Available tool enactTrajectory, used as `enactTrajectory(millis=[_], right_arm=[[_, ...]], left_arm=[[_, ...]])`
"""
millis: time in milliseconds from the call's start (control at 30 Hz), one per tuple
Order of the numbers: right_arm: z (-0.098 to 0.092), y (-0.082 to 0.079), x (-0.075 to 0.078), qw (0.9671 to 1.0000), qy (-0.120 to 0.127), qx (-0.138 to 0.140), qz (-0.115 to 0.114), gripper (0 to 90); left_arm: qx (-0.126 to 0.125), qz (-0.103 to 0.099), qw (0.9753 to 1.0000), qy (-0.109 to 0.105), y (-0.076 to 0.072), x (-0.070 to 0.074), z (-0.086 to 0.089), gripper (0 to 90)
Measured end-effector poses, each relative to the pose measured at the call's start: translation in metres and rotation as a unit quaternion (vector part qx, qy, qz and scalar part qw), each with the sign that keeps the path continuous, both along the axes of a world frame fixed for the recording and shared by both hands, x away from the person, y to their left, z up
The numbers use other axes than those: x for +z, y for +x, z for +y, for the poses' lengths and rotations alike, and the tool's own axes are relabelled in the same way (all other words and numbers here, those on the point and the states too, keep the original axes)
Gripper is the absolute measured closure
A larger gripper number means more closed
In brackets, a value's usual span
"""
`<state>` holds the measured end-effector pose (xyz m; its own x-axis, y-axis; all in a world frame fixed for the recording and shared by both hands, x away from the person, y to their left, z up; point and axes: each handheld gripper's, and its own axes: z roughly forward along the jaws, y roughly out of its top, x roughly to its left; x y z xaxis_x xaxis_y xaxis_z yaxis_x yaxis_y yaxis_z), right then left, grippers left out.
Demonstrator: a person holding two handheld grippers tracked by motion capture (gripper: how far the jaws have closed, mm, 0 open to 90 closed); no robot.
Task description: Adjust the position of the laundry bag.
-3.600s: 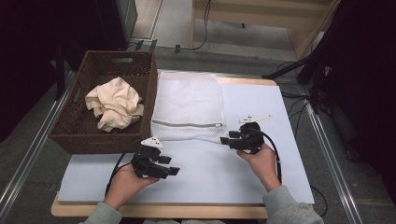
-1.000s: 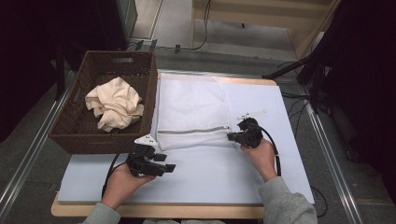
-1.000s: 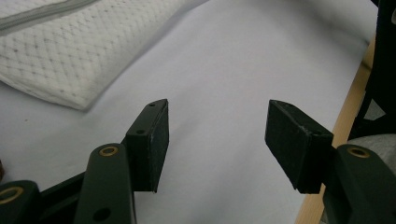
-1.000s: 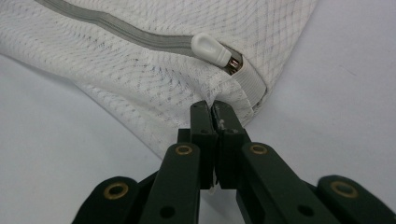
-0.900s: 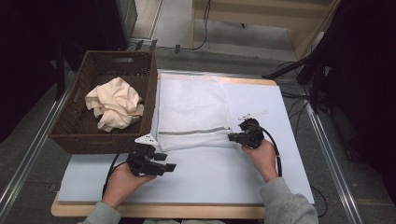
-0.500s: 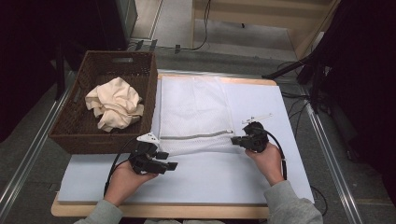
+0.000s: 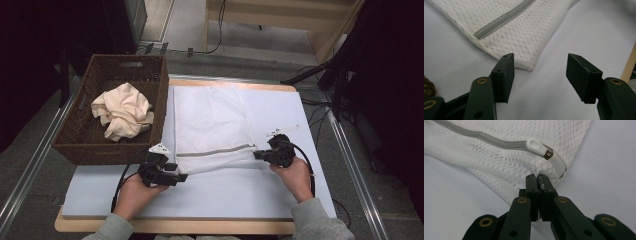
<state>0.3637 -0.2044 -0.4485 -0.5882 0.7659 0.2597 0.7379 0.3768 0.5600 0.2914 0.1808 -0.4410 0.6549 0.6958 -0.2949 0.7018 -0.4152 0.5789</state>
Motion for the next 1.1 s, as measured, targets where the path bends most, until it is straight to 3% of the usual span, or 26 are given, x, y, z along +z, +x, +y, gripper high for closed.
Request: enactTrajectory(millis=[300, 367, 467, 567, 667, 967, 1100], right_arm=[[-0.008, -0.004, -0.001, 1.0, -0.001, -0.001, 0.005, 88.8], [-0.008, -0.005, -0.002, 1.0, -0.001, -0.002, 0.007, 88.8], [-0.007, -0.005, -0.004, 1.0, -0.005, 0.001, 0.007, 88.8], [-0.008, -0.005, -0.004, 0.9999, -0.007, 0.0, 0.008, 88.8], [-0.01, -0.007, -0.005, 0.9999, -0.008, -0.002, 0.008, 88.8], [-0.021, -0.015, -0.005, 0.9998, -0.009, -0.013, 0.007, 88.8], [-0.026, -0.021, -0.005, 0.9996, -0.012, -0.024, 0.009, 88.8]], left_arm=[[0.004, -0.006, 0.9998, 0.021, 0.004, -0.013, -0.011, 44.0], [0.0, -0.01, 0.9994, 0.032, 0.003, -0.013, -0.016, 49.7], [0.014, -0.022, 0.9984, 0.05, 0.003, -0.014, -0.018, 64.9], [0.028, -0.014, 0.9983, 0.049, 0.007, -0.014, -0.015, 79.7], [0.023, 0.001, 0.9991, 0.036, 0.011, -0.015, -0.014, 90.0], [0.01, 0.016, 0.9995, 0.026, 0.017, -0.016, -0.026, 90.0], [0.004, 0.014, 0.9995, 0.026, 0.02, -0.015, -0.032, 90.0]])
